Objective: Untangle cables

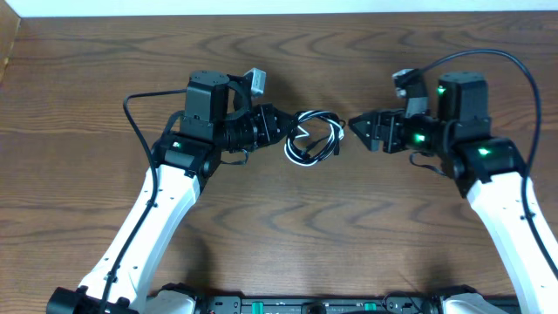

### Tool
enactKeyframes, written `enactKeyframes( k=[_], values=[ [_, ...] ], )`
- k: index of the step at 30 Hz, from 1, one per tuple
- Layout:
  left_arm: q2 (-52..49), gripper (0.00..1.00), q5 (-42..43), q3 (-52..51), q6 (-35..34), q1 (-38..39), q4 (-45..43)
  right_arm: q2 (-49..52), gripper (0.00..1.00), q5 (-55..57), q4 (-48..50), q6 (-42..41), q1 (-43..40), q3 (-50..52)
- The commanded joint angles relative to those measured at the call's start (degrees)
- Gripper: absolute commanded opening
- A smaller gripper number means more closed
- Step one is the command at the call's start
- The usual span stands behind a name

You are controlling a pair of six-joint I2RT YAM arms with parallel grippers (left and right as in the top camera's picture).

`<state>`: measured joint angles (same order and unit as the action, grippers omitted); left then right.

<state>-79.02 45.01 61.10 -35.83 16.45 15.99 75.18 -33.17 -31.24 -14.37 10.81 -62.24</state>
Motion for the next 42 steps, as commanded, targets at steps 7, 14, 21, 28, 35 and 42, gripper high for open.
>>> enactKeyframes(
  k=[7, 14, 21, 28, 35, 42],
  values=[
    [0.42, 0.08, -2.69, 0.74, -16.26, -0.04, -0.7, 6.16, 0.82, 1.51, 7.37, -8.68, 5.42, -0.92],
    [0.42, 0.07, -8.0, 0.74, -25.77, -0.02, -0.79, 11.89, 0.82, 10.8, 8.72, -19.26, 9.38, -0.92],
    [0.44, 0.07, -6.54, 0.74, -28.79, 0.04, -4.22, 18.01, 0.75, 14.47, 12.68, -24.72, 12.15, -0.92],
    [0.5, 0.07, 0.87, 0.74, -28.74, -0.02, -10.14, 23.52, 0.55, 18.16, 13.49, -26.53, 11.08, -0.92],
    [1.25, 0.08, 2.36, 0.74, -26.97, -0.02, -13.7, 24.3, 0.36, 22.8, 5.62, -24.3, 6.54, -0.9],
    [3.17, 0.07, 1.92, 0.74, -20.2, -0.02, -15.19, 24.33, 0.26, 25.51, -0.5, -15.85, 3.91, -0.83]
  ],
)
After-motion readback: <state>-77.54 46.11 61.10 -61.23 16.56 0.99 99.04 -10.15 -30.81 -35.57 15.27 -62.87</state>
